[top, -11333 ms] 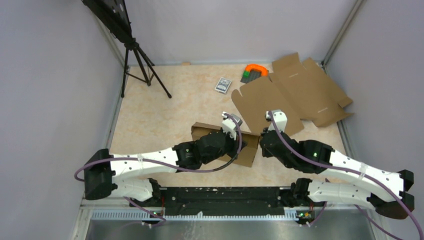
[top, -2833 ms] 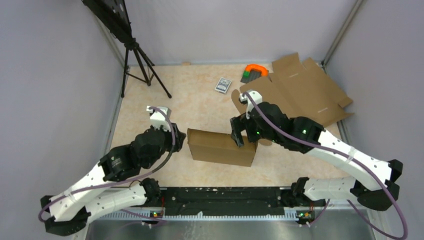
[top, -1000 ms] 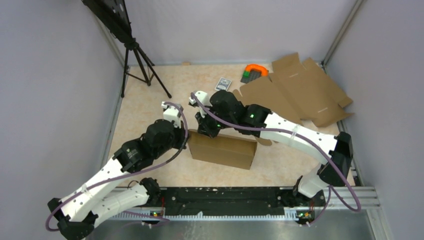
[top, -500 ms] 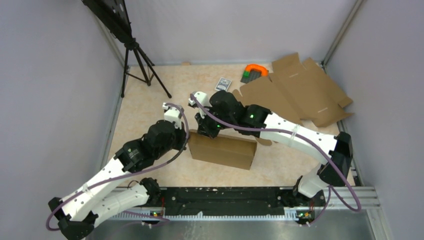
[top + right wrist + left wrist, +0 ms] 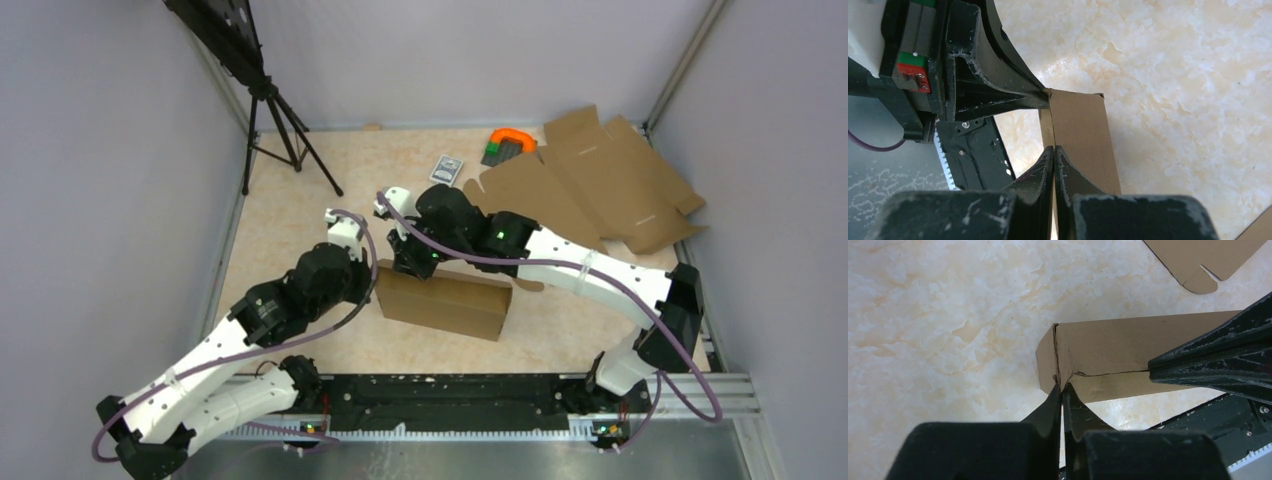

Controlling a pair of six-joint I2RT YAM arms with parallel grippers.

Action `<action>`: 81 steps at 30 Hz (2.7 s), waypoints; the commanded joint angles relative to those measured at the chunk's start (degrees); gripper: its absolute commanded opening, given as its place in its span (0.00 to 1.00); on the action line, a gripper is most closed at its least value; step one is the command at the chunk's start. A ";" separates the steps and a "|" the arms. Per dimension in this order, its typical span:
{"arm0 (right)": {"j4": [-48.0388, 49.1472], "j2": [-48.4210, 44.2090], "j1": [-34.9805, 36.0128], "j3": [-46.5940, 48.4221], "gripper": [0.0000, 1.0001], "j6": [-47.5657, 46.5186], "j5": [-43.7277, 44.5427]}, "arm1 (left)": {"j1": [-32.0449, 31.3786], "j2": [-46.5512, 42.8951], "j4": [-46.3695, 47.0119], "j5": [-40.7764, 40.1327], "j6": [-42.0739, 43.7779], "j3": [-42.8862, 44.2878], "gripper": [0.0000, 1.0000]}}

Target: Fold the paper box

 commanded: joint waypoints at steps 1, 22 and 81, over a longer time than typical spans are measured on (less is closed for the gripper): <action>-0.17 0.62 0.82 -0.82 0.00 -1.06 -0.27 | 0.27 0.47 0.38 -0.31 0.68 -0.23 0.00; 0.61 -0.50 1.58 -3.60 0.00 -0.01 1.84 | 0.26 1.81 -7.42 2.27 -1.34 4.42 0.39; -19.94 -40.08 -1.48 -29.02 0.00 24.62 21.21 | 6.99 7.77 0.92 8.90 2.30 3.30 0.00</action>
